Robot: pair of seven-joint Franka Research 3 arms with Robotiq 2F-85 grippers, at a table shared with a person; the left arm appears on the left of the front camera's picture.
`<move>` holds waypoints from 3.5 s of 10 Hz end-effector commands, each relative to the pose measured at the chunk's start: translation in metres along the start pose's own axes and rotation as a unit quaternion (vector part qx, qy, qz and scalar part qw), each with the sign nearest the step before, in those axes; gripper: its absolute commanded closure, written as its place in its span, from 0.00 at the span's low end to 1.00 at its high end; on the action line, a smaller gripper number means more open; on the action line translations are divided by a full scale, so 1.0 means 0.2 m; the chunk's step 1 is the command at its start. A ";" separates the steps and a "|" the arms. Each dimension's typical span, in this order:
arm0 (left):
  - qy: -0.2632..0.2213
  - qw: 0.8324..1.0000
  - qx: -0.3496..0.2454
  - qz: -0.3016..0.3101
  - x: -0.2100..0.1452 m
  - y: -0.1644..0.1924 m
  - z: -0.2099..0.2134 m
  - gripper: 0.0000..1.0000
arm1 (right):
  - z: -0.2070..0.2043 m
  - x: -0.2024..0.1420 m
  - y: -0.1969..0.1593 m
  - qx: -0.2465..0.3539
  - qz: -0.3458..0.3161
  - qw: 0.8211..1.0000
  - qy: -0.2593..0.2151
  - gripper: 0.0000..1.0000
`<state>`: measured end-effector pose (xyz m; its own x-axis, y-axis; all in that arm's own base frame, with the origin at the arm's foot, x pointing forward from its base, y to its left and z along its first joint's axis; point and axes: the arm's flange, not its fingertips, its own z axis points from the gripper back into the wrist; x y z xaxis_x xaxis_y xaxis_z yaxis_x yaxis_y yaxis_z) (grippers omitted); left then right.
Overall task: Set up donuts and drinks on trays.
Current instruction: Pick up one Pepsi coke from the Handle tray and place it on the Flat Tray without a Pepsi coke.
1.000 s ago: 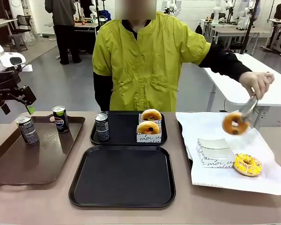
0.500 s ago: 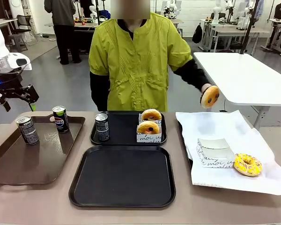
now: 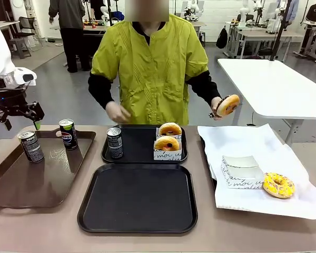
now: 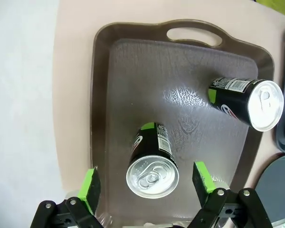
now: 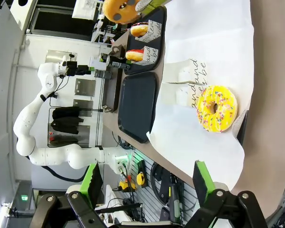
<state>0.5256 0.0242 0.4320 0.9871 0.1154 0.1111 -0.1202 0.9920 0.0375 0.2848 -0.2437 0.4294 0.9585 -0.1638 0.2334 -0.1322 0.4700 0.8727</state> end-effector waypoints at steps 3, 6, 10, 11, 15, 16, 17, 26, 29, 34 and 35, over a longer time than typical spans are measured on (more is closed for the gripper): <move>0.035 0.999 -0.001 -0.024 0.02 -0.01 -0.06 0.00 | -0.01 0.00 0.00 0.009 0.002 1.000 -0.007 0.00; 0.052 0.998 -0.019 -0.037 0.00 0.01 -0.16 0.00 | -0.01 0.00 0.00 0.009 0.002 1.000 -0.007 0.00; 0.042 0.998 -0.039 -0.039 0.01 0.02 -0.21 0.00 | -0.01 0.00 0.00 0.009 0.002 1.000 -0.007 0.00; 0.042 0.997 -0.040 -0.041 0.03 0.02 -0.22 0.00 | -0.01 0.00 0.00 0.009 0.002 1.000 -0.007 0.00; 0.038 0.997 -0.044 -0.045 0.03 0.03 -0.26 0.00 | -0.01 0.00 0.00 0.009 0.002 1.000 -0.007 0.00; 0.034 0.997 -0.048 -0.047 0.04 0.03 -0.27 0.00 | -0.01 0.00 0.00 0.009 0.002 1.000 -0.007 0.00; 0.035 0.997 -0.048 -0.050 0.05 0.03 -0.27 0.00 | -0.01 0.00 0.00 0.009 0.002 1.000 -0.007 0.00; 0.037 0.997 -0.039 -0.047 0.05 0.04 -0.23 1.00 | -0.01 0.00 0.00 0.009 0.002 1.000 -0.007 0.00; 0.041 0.997 -0.041 -0.044 0.04 0.05 -0.22 1.00 | -0.01 0.00 0.00 0.009 0.002 1.000 -0.007 0.00; 0.098 0.984 -0.075 -0.132 -0.25 -0.09 0.32 0.50 | -0.01 0.00 0.00 0.009 0.002 1.000 -0.007 0.00; 0.107 0.980 -0.068 -0.155 -0.32 -0.13 0.42 0.50 | -0.01 0.00 0.00 0.009 0.002 1.000 -0.007 0.00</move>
<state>0.4663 -0.0104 0.4945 0.9847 -0.1451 -0.0962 0.1373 0.9870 -0.0836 0.2849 -0.2435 0.4294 0.9586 -0.1632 0.2332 -0.1322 0.4701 0.8726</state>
